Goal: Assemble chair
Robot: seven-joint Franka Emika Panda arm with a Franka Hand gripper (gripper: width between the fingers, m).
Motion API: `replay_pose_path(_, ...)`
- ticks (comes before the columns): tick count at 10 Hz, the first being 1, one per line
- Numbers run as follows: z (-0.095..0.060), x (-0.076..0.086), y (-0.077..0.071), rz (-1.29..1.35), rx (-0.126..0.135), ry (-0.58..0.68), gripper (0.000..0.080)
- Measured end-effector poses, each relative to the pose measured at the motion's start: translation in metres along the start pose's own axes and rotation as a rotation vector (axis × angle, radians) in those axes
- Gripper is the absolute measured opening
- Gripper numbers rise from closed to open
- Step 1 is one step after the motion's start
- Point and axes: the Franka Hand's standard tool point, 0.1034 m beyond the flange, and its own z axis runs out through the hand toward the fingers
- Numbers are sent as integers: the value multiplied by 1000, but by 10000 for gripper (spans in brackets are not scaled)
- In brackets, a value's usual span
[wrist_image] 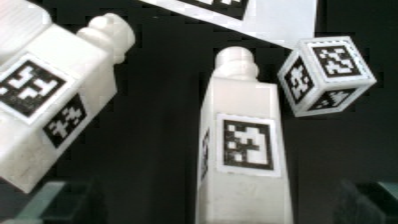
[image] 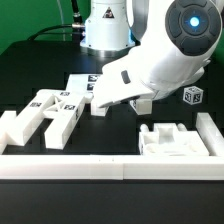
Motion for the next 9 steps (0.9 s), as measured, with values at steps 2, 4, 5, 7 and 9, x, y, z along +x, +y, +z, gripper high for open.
replay_pose_path(2, 12, -9, -7, -2, 38, -219, 649)
replay_pose_path(4, 7, 2, -3, 50, 0, -254, 649)
replay_pose_path(5, 6, 3, -6, 69, -7, -251, 649)
replay_pose_path(7, 7, 3, -5, 67, -5, -253, 649)
replay_pose_path(9, 8, 3, -5, 67, -5, -254, 649)
